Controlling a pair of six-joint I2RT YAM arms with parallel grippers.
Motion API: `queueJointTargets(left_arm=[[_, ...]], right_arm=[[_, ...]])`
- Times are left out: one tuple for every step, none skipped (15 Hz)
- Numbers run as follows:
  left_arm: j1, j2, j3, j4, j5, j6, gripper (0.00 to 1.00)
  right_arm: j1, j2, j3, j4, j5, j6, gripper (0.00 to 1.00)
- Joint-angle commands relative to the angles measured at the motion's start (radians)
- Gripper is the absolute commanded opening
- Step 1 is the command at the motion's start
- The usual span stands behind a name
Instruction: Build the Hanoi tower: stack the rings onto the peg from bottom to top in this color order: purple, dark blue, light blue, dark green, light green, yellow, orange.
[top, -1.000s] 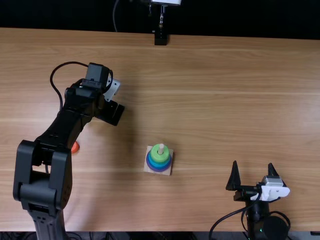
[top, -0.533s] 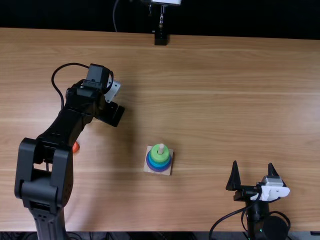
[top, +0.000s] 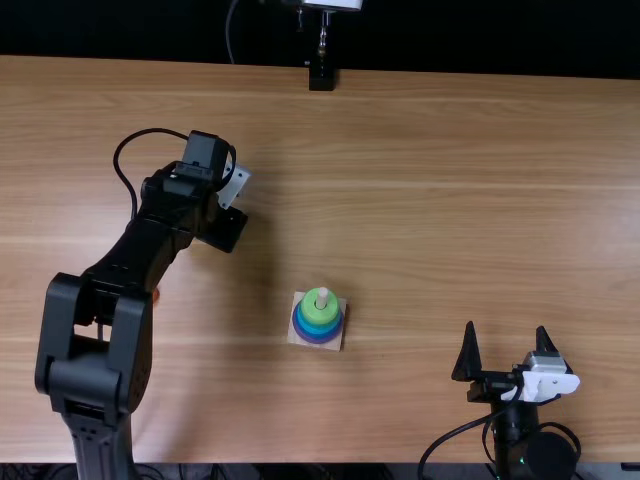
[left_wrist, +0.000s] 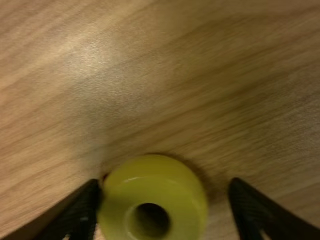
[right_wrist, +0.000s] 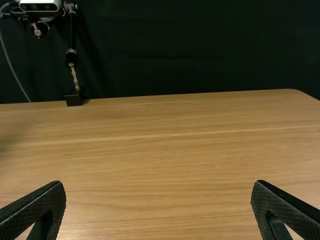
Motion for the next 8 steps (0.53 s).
queueJointTargets(left_arm=[[-0.007, 0.024, 0.037, -0.001, 0.004, 0.011, 0.0], [-0.007, 0.024, 0.037, 0.001, 0.004, 0.011, 0.0], [-0.007, 0.023, 0.039, -0.001, 0.002, 0.011, 0.0], [-0.01, 0.021, 0.039, -0.001, 0.002, 0.011, 0.0], [-0.016, 0.017, 0.042, -0.003, 0.004, 0.01, 0.0], [-0.026, 0.012, 0.059, -0.012, 0.004, 0.006, 0.0], [-0.03, 0.009, 0.095, -0.066, 0.004, 0.008, 0.0], [-0.038, -0.005, 0.134, -0.15, 0.004, 0.008, 0.0]], right_arm=[[-0.01, -0.011, -0.009, 0.002, -0.006, -0.001, 1.0], [-0.01, -0.011, -0.009, 0.002, -0.006, -0.003, 1.0], [-0.01, -0.011, -0.009, 0.002, -0.006, -0.001, 1.0], [-0.01, -0.011, -0.009, 0.002, -0.006, -0.001, 1.0], [-0.01, -0.011, -0.009, 0.002, -0.006, -0.001, 1.0], [-0.01, -0.011, -0.009, 0.002, -0.006, -0.001, 1.0], [-0.01, -0.011, -0.009, 0.002, -0.006, -0.001, 1.0], [-0.01, -0.011, -0.009, 0.002, -0.008, -0.001, 1.0]])
